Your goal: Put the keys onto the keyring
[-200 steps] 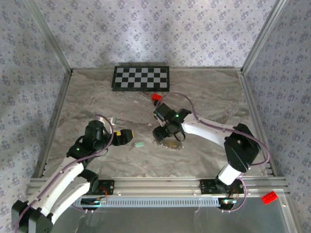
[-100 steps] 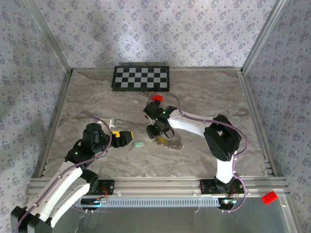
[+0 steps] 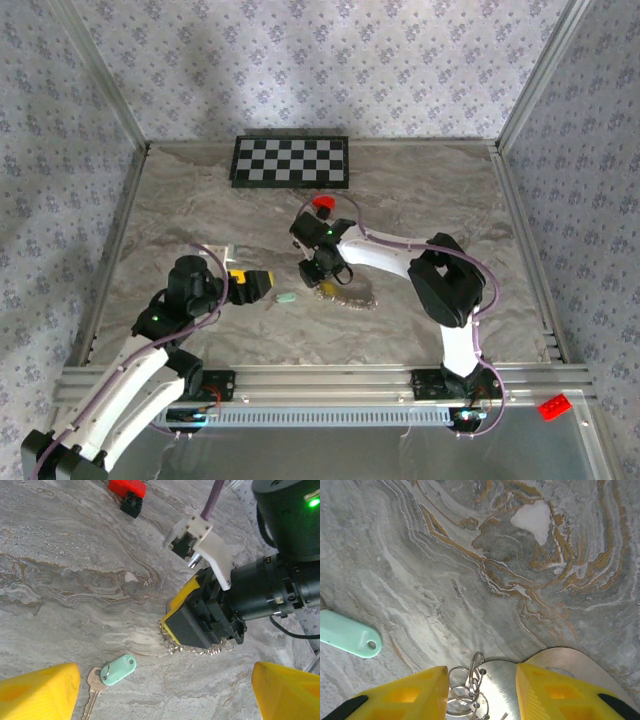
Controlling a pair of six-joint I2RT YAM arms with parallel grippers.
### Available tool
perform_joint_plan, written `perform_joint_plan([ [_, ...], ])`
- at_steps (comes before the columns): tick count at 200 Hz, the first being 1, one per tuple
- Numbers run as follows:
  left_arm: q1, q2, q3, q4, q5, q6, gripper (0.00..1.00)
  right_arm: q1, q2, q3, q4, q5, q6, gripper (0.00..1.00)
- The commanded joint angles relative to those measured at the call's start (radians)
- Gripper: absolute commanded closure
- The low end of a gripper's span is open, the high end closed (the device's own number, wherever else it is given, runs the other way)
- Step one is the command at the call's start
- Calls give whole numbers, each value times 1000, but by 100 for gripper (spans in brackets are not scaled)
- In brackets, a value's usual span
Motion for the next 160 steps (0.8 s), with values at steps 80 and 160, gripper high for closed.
perform_joint_plan([
  [80,-5,-17,-1,13,7,13,13,10,49,40,-56,-3,-27,68],
  [160,-5,-26,0,12,9,13,13,9,54,40,-63,6,-33,74],
])
